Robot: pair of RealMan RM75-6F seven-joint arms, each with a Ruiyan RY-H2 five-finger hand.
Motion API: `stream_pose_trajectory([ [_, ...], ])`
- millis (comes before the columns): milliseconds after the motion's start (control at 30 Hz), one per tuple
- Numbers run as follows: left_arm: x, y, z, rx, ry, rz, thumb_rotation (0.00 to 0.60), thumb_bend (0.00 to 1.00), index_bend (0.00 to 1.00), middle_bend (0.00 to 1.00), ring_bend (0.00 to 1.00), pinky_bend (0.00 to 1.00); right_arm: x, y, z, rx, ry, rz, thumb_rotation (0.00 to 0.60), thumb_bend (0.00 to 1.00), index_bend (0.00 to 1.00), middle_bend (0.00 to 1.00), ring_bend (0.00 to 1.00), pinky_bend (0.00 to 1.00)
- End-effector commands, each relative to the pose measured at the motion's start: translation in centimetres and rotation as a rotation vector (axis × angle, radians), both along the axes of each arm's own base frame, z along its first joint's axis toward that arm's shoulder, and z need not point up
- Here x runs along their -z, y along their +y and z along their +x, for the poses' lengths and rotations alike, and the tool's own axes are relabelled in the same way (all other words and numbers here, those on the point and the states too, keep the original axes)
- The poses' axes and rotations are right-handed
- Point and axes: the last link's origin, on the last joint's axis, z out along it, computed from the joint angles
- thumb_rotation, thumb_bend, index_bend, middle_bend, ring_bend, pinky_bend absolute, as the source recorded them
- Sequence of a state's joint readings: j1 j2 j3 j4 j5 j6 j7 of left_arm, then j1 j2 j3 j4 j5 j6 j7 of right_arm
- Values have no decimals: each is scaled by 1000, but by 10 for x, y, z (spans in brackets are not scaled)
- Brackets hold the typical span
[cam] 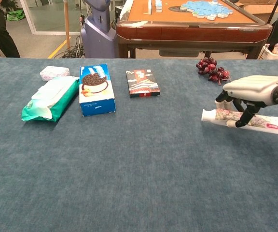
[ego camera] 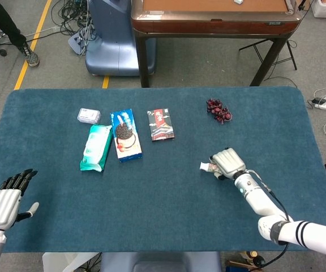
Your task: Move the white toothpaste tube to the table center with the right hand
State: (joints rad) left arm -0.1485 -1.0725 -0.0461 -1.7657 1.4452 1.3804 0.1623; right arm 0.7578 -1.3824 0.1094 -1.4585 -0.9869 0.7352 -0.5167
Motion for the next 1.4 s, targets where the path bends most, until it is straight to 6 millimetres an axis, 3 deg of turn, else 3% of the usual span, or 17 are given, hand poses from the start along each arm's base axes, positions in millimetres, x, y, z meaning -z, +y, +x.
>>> stream_pose_trajectory([
  [33,-2,10,7,32,10,-17,600,241,123,138,153,128,-3,-3,21,-33,-18,49,600,877,773,683,601,368],
  [300,1,40,29,140,31,-102,600,241,135,230,240,131,-1,-1,71,-116,-76,212,600,918,835,726,672,445],
  [567,14,62,51,239,41,-234,600,242,146,320,320,189,6,10,107,-152,-176,343,600,928,853,742,700,472],
  [1000,39,63,84,386,152,-430,600,242,147,371,340,217,17,14,132,-222,-217,460,600,969,884,766,734,490],
  [1400,61,65,108,470,217,-549,600,243,147,432,382,230,23,-2,148,-271,-147,489,600,975,893,772,739,492],
])
